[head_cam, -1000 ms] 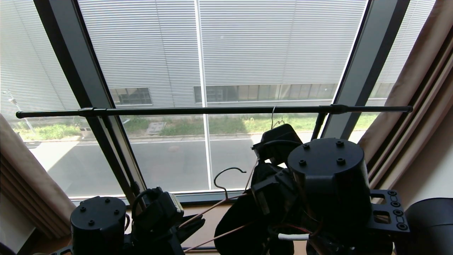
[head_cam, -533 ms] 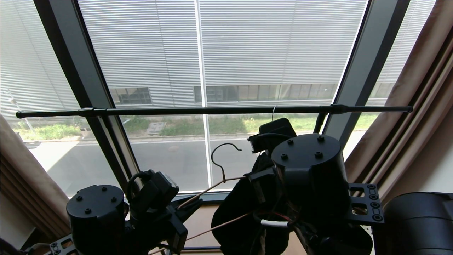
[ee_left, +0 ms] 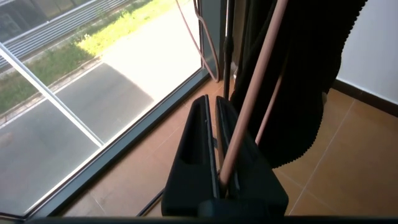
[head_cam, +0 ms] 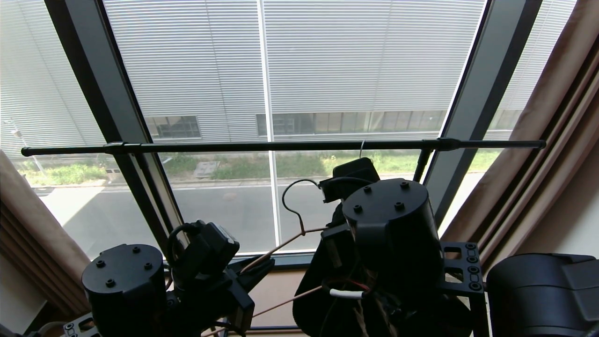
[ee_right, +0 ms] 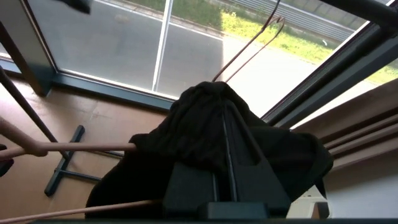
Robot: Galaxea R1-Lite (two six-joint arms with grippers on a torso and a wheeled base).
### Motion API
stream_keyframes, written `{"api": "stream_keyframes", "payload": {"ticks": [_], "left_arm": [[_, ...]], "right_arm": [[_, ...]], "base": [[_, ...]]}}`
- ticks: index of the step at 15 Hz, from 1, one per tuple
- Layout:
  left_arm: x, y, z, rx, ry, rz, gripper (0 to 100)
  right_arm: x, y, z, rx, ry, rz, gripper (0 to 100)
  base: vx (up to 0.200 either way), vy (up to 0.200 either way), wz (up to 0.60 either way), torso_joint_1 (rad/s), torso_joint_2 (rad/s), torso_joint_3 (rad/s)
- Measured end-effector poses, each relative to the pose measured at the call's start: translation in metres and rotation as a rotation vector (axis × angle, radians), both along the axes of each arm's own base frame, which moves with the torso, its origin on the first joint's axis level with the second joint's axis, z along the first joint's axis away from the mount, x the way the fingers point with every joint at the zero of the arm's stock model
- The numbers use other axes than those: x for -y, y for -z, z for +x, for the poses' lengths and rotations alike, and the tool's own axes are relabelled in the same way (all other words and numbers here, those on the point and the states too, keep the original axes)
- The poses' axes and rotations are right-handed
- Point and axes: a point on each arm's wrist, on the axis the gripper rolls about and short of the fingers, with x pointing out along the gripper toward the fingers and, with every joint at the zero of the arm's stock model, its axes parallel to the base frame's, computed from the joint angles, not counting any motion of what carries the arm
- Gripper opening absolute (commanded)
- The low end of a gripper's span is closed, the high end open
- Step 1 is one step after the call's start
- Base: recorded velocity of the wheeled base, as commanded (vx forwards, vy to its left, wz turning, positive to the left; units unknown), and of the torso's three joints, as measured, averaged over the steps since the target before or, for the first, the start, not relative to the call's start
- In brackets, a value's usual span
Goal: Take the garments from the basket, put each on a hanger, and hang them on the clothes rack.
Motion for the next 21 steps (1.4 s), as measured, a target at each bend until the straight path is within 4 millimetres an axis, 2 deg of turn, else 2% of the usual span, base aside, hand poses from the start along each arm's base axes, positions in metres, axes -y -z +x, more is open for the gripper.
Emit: {"api": "stream_keyframes", "payload": {"ticks": [9,17,18,21], "left_arm": [[0.003,0.007,0.005,-0.017,-0.017,0.016,0],[0.004,0.002,0.004,0.010,-0.015,-0.072,0],[0.005,0.001,0.004,0.014,-0.015,-0.093,0],[0.005,0.004,0.003,0.012,-0.011,-0.097,0]], "right_arm": [[-0.019,-0.021,-0.024,0.032,-0.088,0.087,0],[-0.018,-0.024,-0.027,0.030,-0.081,0.146,0],[-0.018,-0.025,-0.027,0.032,-0.080,0.152,100],[-0.015,-0.027,-0.025,0.036,-0.068,0.154,100]], "base": [[0.000,0.000,0.00,0.000,0.00,0.000],[0.000,0.000,0.00,0.000,0.00,0.000],[0.000,0.000,0.00,0.000,0.00,0.000],[0.000,0.000,0.00,0.000,0.00,0.000]]}}
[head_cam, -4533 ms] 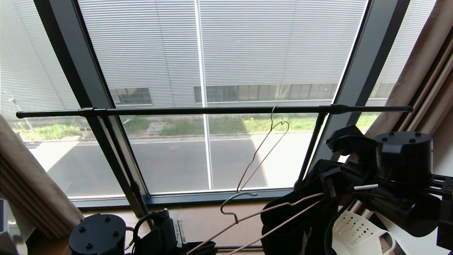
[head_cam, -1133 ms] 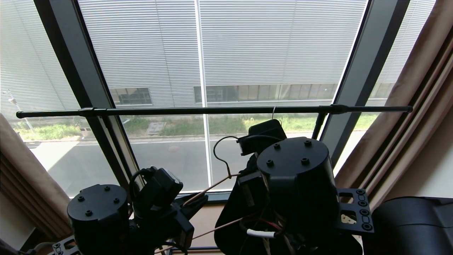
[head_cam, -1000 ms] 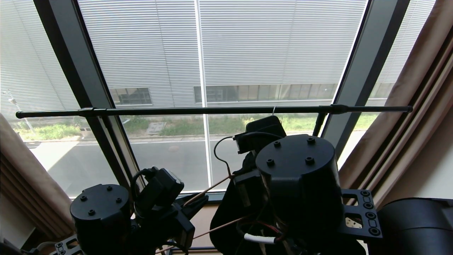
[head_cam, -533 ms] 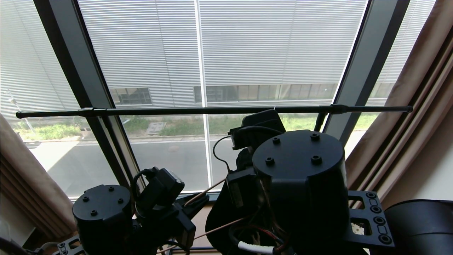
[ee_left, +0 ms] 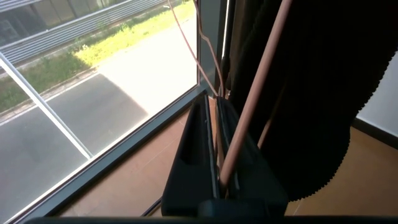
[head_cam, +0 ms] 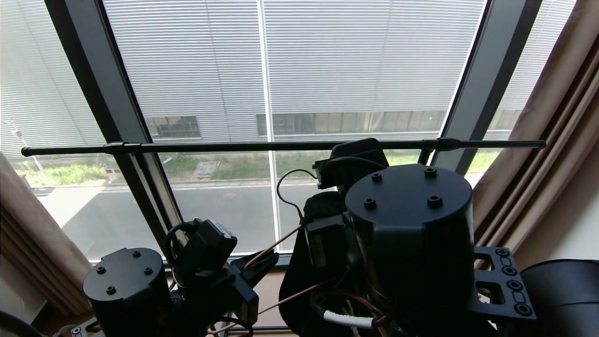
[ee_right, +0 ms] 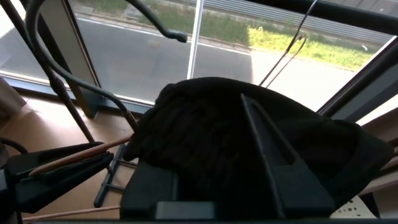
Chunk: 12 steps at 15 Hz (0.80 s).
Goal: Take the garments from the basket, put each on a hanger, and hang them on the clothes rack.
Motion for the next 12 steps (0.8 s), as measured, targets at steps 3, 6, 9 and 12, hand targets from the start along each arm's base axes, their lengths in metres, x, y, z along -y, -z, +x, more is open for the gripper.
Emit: {"api": "stream_keyframes", "payload": {"ticks": [3,6,9,12], "left_arm": [[0.000,0.001,-0.001,-0.003,0.003,0.003,0],[0.002,0.001,-0.003,0.012,0.015,-0.010,0],[0.004,0.003,-0.005,0.031,0.031,-0.027,0],[0.006,0.012,-0.010,0.000,0.053,0.000,0]], "right_arm": [[0.008,-0.001,0.004,0.000,0.021,0.001,100],[0.021,0.003,0.012,-0.002,0.062,-0.004,100],[0.024,0.003,0.017,0.005,0.085,0.004,100],[0.023,0.001,0.024,0.010,0.107,0.006,100]], "base": [[0.000,0.000,0.00,0.000,0.00,0.000],[0.000,0.000,0.00,0.000,0.00,0.000],[0.000,0.000,0.00,0.000,0.00,0.000],[0.000,0.000,0.00,0.000,0.00,0.000]]}}
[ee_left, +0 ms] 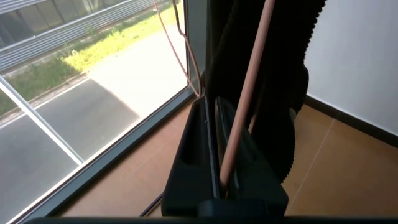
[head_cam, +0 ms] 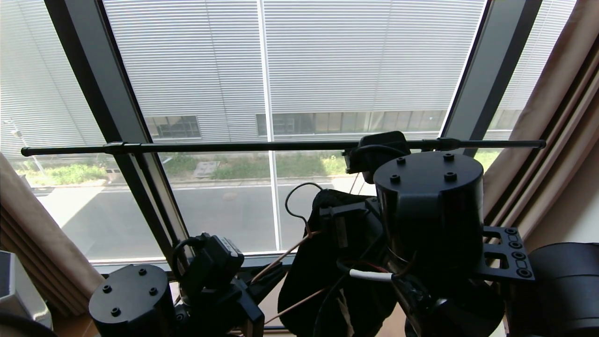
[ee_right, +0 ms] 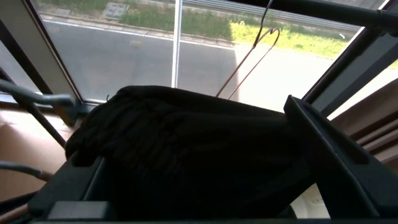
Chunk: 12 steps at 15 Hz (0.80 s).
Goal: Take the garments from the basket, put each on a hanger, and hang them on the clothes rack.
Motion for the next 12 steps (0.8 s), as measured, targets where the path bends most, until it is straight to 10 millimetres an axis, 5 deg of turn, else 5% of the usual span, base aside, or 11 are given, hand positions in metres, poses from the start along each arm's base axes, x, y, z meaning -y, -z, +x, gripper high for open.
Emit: {"api": "stream_keyframes", "payload": {"ticks": [12], "left_arm": [[0.002,0.000,0.006,0.003,-0.015,-0.006,0]], "right_arm": [[-0.007,0.010,-0.002,-0.017,-0.012,-0.035,100]], "base": [[0.000,0.000,0.00,0.000,0.00,0.000]]}}
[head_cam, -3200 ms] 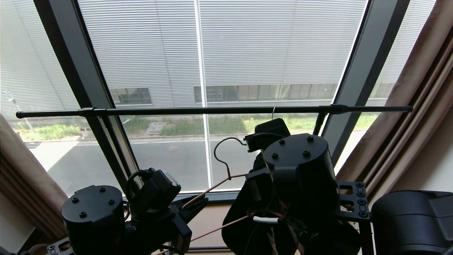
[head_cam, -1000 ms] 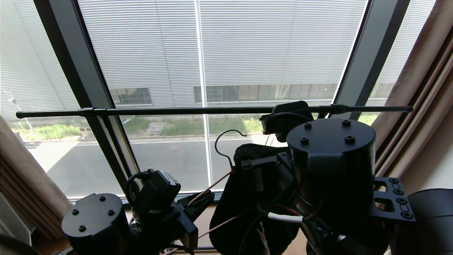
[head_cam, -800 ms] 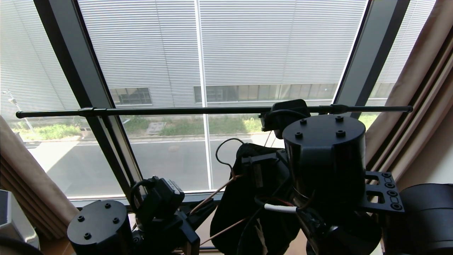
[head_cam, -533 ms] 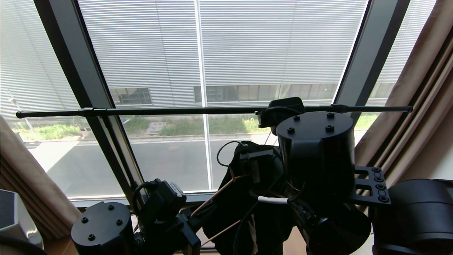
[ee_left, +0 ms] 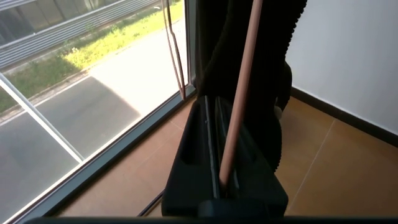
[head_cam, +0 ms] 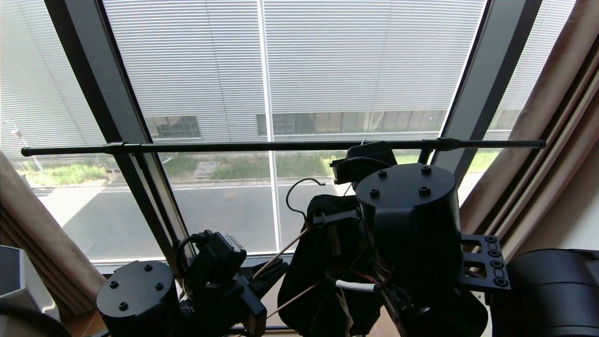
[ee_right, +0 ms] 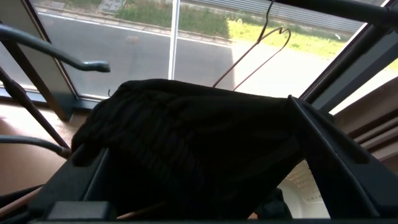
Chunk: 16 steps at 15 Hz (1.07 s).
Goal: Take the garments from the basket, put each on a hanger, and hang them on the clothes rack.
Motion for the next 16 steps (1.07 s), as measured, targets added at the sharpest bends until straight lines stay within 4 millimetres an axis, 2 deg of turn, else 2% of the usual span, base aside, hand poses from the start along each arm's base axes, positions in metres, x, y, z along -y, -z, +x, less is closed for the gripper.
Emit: {"api": "stream_keyframes", "payload": {"ticks": [7,16], "left_arm": [[-0.002,-0.004,0.010,-0.004,-0.038,-0.039,0],[-0.005,-0.002,0.017,-0.003,-0.066,-0.040,0]], "right_arm": [[0.003,0.001,-0.007,-0.003,-0.016,-0.011,100],[0.011,-0.008,-0.012,0.008,-0.024,-0.006,100]], "base": [[0.000,0.000,0.00,0.000,0.00,0.000],[0.000,0.000,0.00,0.000,0.00,0.000]]}}
